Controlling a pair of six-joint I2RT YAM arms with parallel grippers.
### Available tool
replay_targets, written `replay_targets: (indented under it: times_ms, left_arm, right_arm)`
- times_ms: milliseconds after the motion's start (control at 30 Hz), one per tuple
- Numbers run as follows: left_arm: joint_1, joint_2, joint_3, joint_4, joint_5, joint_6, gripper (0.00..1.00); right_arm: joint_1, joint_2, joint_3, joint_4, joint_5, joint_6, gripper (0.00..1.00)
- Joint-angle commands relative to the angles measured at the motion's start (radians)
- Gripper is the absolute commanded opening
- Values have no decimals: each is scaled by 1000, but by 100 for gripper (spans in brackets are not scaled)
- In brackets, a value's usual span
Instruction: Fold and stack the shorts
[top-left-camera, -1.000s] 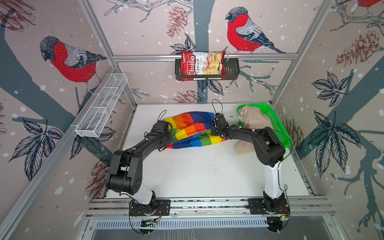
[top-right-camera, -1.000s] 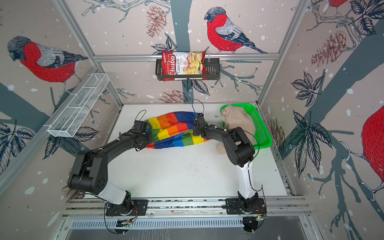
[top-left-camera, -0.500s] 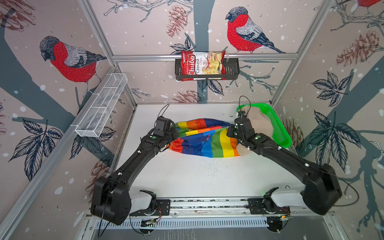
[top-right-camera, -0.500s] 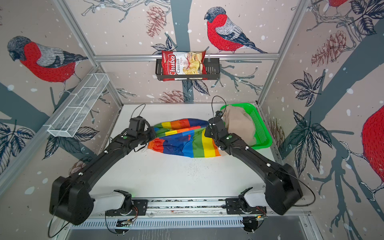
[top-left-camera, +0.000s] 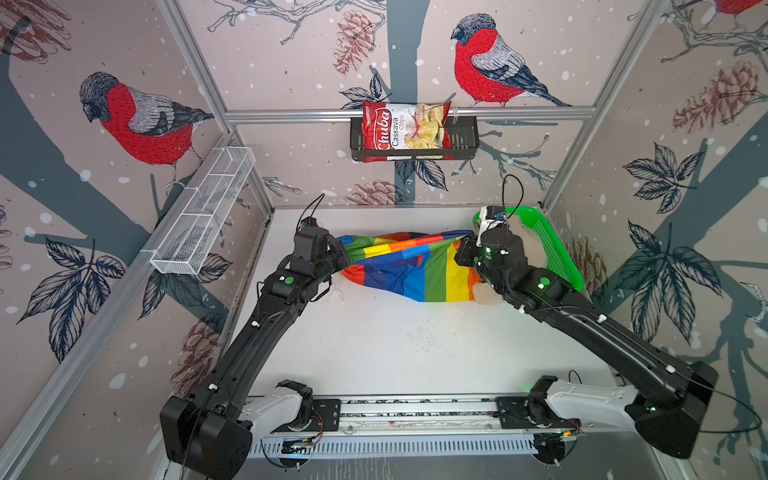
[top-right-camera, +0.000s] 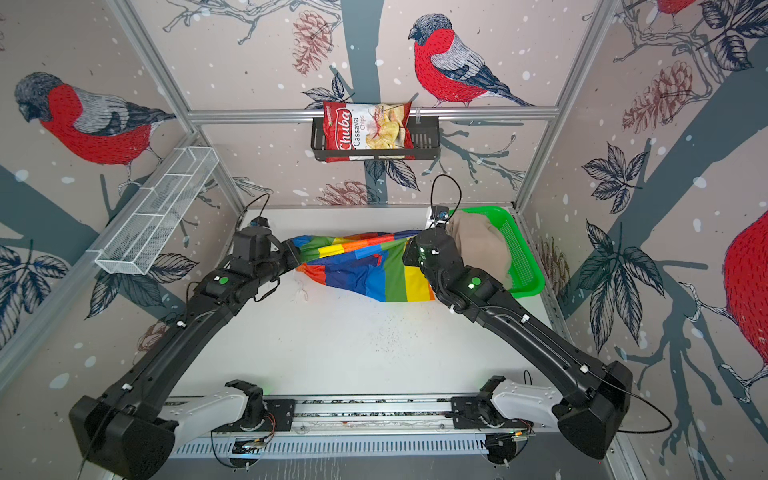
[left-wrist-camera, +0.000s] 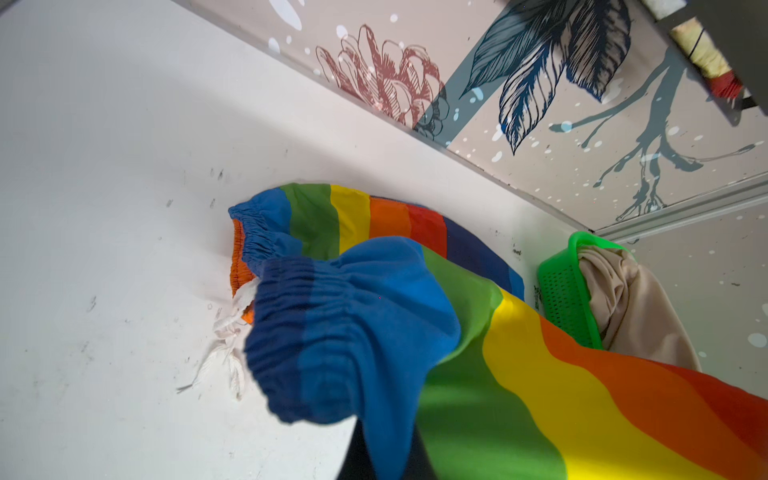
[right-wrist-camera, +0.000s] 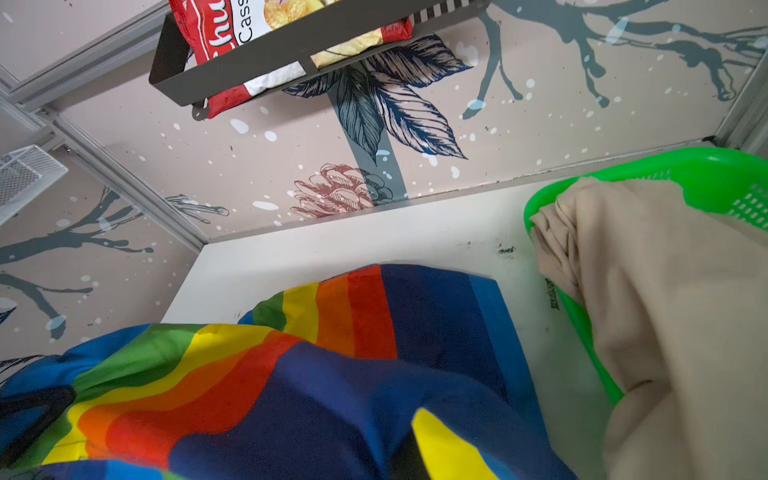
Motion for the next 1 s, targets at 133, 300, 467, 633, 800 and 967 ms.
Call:
replay_targets:
  times_ms: [133,300,467,633,800,967]
  left_arm:
    - [50,86,45,-7,-136,46,0]
    - [85,180,68,27,-129,51,0]
    - [117,306,109,65,-116,48,0]
    - [120,459,184,84,-176,41,0]
    - [120,666,348,-4,-197,-1,0]
    - [120,832,471,-63,-214,-14,38]
  right_arm:
    - [-98,105,23,85,48,-26,0]
    - [-203,189,-1,147,-66,-20,0]
    - [-265,347,53,187,-134,-37,0]
    - [-321,567,209,174,-181,-61,0]
    - [-364,788,368,195,-216,-88,5]
    - [-397,994,523,157,-268,-80,39]
